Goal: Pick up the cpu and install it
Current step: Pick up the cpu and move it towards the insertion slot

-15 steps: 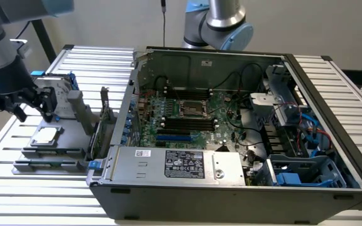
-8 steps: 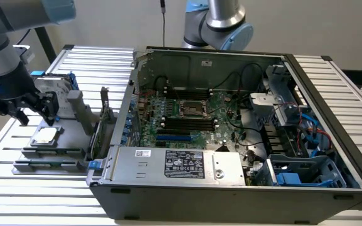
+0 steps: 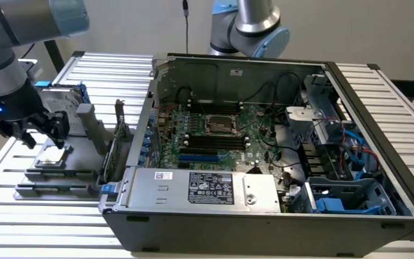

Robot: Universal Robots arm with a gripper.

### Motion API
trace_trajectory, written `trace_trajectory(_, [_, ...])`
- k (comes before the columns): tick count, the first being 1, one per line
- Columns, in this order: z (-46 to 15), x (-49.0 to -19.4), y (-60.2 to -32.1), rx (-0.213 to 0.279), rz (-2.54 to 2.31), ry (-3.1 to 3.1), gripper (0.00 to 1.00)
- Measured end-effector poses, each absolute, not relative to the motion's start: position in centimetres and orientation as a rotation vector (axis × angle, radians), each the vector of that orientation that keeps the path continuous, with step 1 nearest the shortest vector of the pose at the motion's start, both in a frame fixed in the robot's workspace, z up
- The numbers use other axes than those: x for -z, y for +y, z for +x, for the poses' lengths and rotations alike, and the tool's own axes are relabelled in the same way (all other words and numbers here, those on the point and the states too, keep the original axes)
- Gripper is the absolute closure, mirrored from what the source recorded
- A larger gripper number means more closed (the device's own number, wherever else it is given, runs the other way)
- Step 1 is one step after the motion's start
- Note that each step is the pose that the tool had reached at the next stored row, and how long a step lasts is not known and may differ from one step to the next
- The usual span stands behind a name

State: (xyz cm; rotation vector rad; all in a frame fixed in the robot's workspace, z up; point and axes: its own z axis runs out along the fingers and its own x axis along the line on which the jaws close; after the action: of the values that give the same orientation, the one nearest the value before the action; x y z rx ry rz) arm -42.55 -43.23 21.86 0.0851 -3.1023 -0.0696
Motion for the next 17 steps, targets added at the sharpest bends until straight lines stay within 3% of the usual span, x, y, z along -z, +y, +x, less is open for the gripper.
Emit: trace_trajectory(17, [-42.5,-19.1,-43.3,0.069,0.085,-3.102,0.35])
